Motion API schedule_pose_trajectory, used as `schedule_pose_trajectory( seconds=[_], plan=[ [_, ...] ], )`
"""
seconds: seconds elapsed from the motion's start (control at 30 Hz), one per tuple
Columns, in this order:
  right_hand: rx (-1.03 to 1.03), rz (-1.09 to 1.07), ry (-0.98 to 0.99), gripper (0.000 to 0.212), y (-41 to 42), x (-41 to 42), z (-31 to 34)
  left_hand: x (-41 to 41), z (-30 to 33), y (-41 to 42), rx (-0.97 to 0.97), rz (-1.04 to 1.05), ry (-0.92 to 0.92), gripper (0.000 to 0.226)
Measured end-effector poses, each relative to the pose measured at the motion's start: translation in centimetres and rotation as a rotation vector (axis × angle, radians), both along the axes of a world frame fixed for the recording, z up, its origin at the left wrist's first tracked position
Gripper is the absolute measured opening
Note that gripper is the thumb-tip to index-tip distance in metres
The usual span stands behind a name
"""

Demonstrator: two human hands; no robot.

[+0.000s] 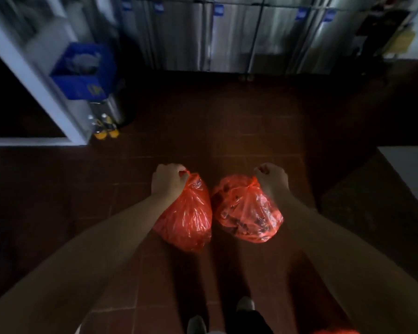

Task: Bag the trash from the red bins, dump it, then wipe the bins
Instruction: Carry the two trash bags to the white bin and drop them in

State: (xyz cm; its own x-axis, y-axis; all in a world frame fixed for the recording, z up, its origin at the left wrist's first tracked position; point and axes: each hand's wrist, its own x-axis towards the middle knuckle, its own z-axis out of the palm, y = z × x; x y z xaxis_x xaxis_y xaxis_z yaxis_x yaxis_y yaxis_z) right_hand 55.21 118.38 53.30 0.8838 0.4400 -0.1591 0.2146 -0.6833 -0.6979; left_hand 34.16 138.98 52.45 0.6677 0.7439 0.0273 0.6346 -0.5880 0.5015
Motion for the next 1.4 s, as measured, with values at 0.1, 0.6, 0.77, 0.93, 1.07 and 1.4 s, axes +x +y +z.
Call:
schedule_pose_trajectory(
  seconds=[0.1, 0.6, 0.77, 0.93, 1.07, 1.4],
  plan=[
    [0.015, 0.150, -0.032, 0.016, 8.2, -0.1, -0.3, -2.2, 0.3, 5.7, 0.023, 0.102, 0.032, 0.026],
    [-0.037, 0.973, -0.133, 0.010, 47.7, -5.8, 1.4, -13.7, 2.8, 29.6, 0.012, 0.753, 0.008, 0.024],
    [0.123, 1.015, -0.194, 0.012, 57.4, -11.6, 1.8, -19.7, 3.6, 36.4, 0.001, 0.913, -0.069, 0.022],
    [0.190, 1.048, -0.267, 0.015, 68.3, -18.9, 1.5, -27.4, 3.7, 44.7, 0.032, 0.944, 0.005, 0.029],
    [0.240, 1.151, -0.428, 0.013, 75.8, -24.4, 2.6, -32.8, 3.6, 50.0, 0.090, 0.919, 0.095, 0.024],
    [0.266, 1.473, -0.808, 0.018, 95.8, -38.7, 5.0, -44.4, 3.5, 64.8, 0.157, 0.984, 0.298, 0.024]
  ],
)
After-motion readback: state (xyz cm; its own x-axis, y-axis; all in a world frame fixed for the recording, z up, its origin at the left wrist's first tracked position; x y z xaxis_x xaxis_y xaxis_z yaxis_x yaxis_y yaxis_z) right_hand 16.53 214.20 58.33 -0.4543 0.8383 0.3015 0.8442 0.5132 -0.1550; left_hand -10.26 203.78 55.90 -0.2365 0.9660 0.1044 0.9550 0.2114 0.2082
